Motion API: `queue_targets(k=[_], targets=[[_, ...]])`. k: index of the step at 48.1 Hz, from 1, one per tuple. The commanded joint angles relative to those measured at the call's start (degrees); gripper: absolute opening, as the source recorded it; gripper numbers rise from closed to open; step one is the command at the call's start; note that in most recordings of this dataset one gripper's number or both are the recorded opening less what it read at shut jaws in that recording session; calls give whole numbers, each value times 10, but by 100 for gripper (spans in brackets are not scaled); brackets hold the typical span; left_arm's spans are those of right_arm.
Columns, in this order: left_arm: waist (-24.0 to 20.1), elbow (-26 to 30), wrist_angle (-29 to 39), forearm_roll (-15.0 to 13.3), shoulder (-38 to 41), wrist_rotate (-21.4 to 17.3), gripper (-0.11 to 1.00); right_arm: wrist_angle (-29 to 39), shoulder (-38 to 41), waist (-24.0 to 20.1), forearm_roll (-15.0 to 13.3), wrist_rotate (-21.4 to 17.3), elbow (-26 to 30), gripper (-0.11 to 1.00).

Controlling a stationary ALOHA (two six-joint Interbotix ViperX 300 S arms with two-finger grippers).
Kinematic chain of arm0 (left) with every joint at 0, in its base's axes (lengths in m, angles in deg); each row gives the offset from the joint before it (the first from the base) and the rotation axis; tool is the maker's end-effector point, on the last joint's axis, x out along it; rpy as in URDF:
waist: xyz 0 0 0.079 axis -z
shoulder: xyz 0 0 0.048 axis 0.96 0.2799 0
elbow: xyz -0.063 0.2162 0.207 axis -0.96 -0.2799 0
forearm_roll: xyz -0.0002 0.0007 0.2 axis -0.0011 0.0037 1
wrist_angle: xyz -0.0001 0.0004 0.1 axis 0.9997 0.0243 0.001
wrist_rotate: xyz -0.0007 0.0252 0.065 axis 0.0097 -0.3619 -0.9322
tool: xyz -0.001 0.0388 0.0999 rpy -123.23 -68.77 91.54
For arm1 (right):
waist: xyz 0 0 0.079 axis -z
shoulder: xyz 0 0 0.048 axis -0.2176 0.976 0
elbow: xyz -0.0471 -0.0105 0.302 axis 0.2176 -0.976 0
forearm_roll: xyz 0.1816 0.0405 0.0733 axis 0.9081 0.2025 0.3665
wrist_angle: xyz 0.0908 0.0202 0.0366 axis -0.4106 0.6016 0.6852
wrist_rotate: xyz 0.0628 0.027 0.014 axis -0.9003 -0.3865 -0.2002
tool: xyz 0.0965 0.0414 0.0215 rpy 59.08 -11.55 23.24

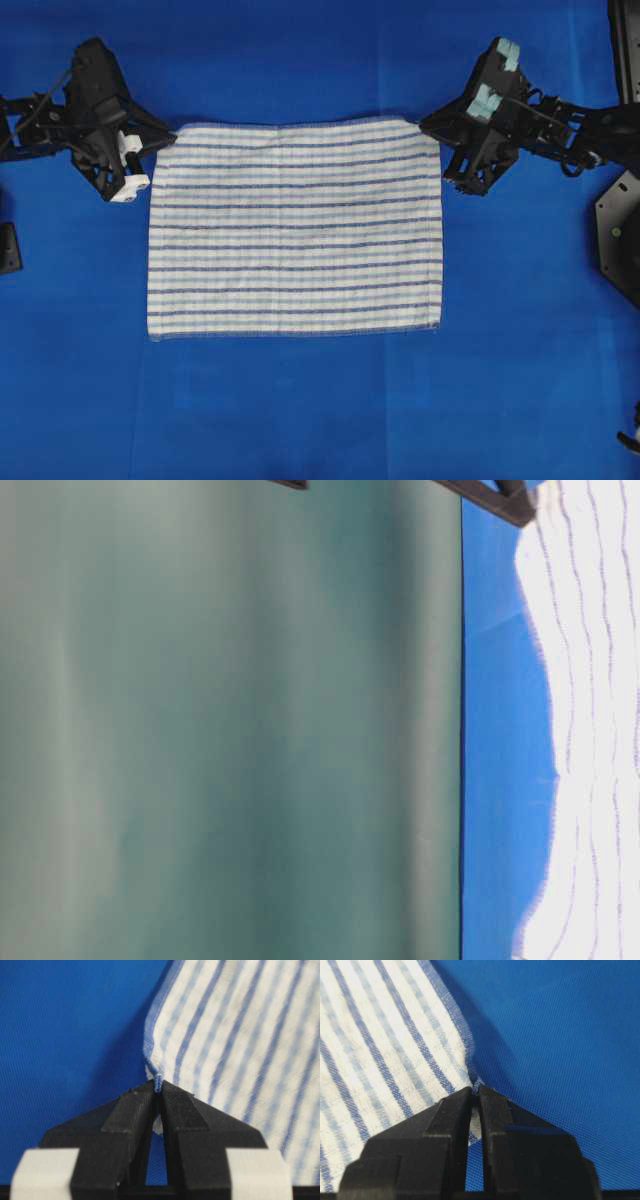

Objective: Fold the blue towel.
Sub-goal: 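Lift the top corners and fold them down toward the bottom edge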

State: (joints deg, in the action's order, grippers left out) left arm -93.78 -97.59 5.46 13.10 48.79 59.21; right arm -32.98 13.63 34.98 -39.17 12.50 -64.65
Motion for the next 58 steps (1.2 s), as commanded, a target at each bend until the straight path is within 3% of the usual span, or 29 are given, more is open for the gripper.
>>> queue_targets(k=[1,10,21,41,58], targets=[[5,10,28,1,-46,-2,3,17,-40,-5,0,1,8,-2],[37,3,54,1,-109,4,3,54,-103,-31,0,1,6,-2],[112,-8,63,0,-159,21,3,120,-177,-92,10,-4,4,-2],[250,-10,73,0,-171,136,3,145,-214,-226,80,-4,-14,-2],[327,12,67,0,-121,159,3,125,-161,-322,142,-4,-5,-2]])
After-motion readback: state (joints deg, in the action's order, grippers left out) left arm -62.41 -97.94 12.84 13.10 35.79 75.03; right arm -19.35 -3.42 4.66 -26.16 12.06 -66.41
